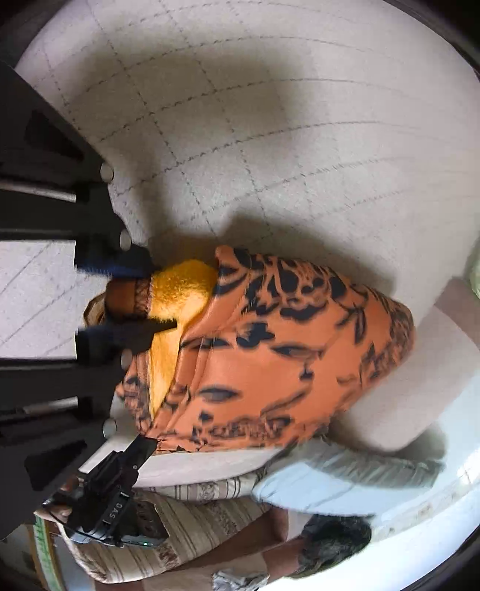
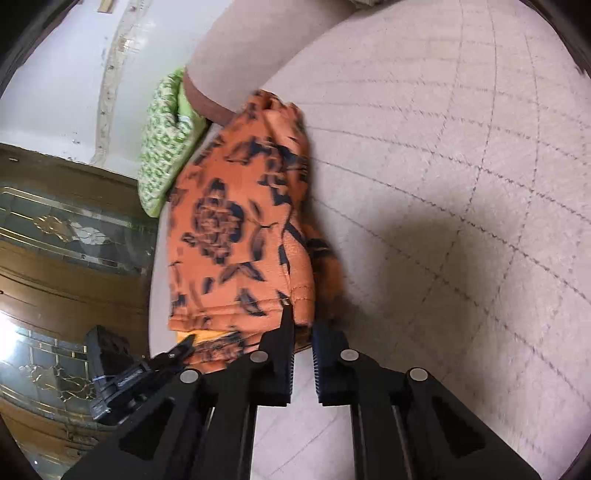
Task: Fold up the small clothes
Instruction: 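Open both tools and pull them back from the folded blouse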
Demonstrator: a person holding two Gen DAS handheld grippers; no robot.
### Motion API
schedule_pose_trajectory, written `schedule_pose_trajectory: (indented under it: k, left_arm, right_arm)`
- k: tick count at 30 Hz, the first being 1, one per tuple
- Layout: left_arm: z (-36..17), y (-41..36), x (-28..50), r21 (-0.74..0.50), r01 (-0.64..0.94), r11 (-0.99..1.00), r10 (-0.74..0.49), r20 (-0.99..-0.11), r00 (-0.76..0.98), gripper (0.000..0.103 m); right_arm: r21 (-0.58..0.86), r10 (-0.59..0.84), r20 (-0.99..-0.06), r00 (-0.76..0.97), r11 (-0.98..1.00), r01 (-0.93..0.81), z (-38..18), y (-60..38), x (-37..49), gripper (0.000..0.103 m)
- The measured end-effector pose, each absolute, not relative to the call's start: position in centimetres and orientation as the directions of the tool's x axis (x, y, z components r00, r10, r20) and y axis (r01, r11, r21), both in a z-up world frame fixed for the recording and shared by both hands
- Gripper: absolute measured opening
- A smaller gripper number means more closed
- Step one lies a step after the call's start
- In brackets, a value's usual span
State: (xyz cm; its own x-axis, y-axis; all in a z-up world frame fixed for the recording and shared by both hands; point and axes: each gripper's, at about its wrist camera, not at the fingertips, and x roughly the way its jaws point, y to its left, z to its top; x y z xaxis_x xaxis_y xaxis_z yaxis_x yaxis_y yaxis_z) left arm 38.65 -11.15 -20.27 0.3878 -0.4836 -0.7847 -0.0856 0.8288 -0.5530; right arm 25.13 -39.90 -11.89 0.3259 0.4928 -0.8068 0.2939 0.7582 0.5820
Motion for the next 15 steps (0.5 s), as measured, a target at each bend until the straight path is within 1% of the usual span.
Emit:
schedule_pose_trajectory:
  k: [1,3,6,7,8,9,10,11,12,13,15]
  left_arm:
    - [-19.9,-11.1,38.5,-0.544,-0.081,0.835,-0.475,-0.787,0.394,0.015]
    - [-20.2,-11.2,38.7,-0.509,-0.086,0.856,-0.442,-0.81,0.385,0.015]
    - [-20.8,-11.5,38.8,-0.472,-0.096,0.876,-0.407,-0.833,0.375,0.018]
    - [-20.7,-11.7,38.8,-0.463,-0.095,0.881,-0.398,-0.835,0.381,0.019]
    - [-20.4,-11.8,38.7,-0.45,-0.095,0.888,-0.384,-0.839,0.385,0.023]
    - [-20.2,-11.8,38.6,-0.444,-0.094,0.891,-0.376,-0.839,0.393,0.03]
    - [-20.0,-12.0,38.3,-0.429,-0.093,0.899,-0.36,-0.842,0.402,0.034]
    - [-19.8,-12.0,38.0,-0.406,-0.093,0.909,-0.336,-0.847,0.412,0.042]
    - [-19.6,-12.0,37.5,-0.381,-0.097,0.92,-0.307,-0.85,0.428,0.045]
    - [-19.3,-12.2,37.0,-0.372,-0.095,0.923,-0.296,-0.847,0.441,0.045]
    - [-18.6,-12.5,36.0,-0.349,-0.097,0.932,-0.267,-0.842,0.469,0.045]
  right_arm:
    - [0.569,0.482,-0.813,0.328,0.778,0.267,-10.8,-39.5,25.0,0.007]
    - [0.524,0.443,-0.839,0.318,0.815,0.246,-10.4,-38.8,25.0,0.007]
    - [0.458,0.394,-0.881,0.26,0.847,0.268,-12.9,-38.5,25.2,0.007]
    - [0.463,0.402,-0.879,0.256,0.845,0.266,-13.4,-38.4,25.2,0.008]
    - [0.475,0.409,-0.872,0.268,0.84,0.263,-13.2,-38.4,25.1,0.013]
    - [0.479,0.411,-0.869,0.275,0.84,0.255,-12.8,-38.5,25.1,0.015]
    - [0.483,0.411,-0.864,0.289,0.839,0.251,-12.4,-38.7,24.9,0.017]
    - [0.494,0.415,-0.858,0.304,0.829,0.262,-12.1,-39.0,24.6,0.025]
    - [0.5,0.414,-0.854,0.315,0.82,0.277,-12.0,-39.3,24.1,0.03]
    - [0.503,0.413,-0.852,0.322,0.815,0.286,-12.0,-39.5,23.8,0.035]
    - [0.514,0.413,-0.846,0.337,0.799,0.312,-11.7,-39.8,22.7,0.035]
